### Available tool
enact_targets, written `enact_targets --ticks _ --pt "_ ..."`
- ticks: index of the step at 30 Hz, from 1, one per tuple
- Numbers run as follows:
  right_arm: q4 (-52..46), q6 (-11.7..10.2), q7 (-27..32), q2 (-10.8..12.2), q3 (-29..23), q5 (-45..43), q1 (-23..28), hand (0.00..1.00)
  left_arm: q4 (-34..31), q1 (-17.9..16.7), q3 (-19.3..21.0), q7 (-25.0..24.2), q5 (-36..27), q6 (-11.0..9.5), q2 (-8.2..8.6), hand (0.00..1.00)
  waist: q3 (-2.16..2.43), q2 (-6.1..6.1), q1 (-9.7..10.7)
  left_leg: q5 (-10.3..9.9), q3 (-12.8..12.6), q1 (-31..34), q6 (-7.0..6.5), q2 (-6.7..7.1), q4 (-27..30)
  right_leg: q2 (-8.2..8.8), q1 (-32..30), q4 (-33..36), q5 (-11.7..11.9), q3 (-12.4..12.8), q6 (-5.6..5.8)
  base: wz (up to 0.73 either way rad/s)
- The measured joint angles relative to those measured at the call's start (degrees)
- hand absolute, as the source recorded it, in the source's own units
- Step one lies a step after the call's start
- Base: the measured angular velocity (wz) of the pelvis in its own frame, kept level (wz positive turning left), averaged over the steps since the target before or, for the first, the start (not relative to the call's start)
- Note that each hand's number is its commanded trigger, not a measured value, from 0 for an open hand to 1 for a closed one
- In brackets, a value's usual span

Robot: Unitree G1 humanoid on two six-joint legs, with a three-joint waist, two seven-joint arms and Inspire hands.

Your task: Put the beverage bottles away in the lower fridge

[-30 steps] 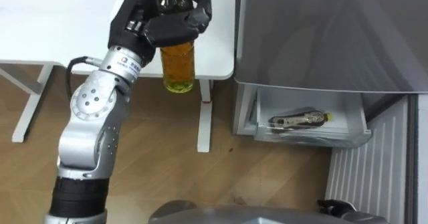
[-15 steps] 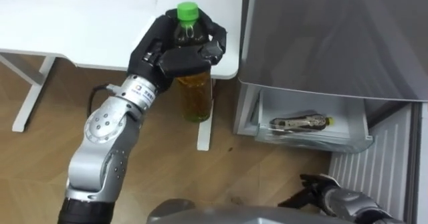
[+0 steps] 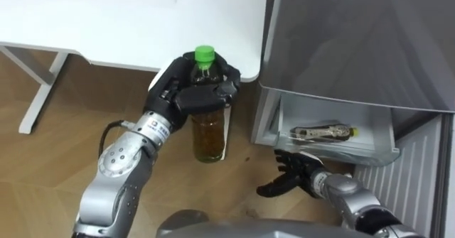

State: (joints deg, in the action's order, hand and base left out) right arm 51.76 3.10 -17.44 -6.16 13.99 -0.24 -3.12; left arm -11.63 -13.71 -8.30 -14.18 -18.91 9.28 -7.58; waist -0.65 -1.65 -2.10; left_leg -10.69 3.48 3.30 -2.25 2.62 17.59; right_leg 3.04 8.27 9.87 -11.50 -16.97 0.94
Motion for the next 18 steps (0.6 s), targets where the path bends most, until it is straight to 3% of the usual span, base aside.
enact_targets --ticks 10,18 --pt "-12.48 -0.75 -5.42 -0.08 2.76 0.82 2.56 0.0 -0.01 0.35 -0.59 0.23 2.97 -2.79 -0.13 1.0 0.01 -0.35 0.03 -0.04 -0.28 1.49 -0.06 -0.08 0.39 -0.09 -1.95 0.83 0.01 1.34 -0.02 -0.01" --pt "-20.42 -1.91 -9.81 -0.03 5.56 3.04 3.17 0.0 0.01 0.62 -1.23 -0.03 2.94 -4.04 0.04 1.0 -0.29 0.09 -0.04 -0.06 -1.08 0.81 -0.08 -0.3 0.15 -0.07 -1.65 0.78 0.01 2.67 -0.02 -0.04"
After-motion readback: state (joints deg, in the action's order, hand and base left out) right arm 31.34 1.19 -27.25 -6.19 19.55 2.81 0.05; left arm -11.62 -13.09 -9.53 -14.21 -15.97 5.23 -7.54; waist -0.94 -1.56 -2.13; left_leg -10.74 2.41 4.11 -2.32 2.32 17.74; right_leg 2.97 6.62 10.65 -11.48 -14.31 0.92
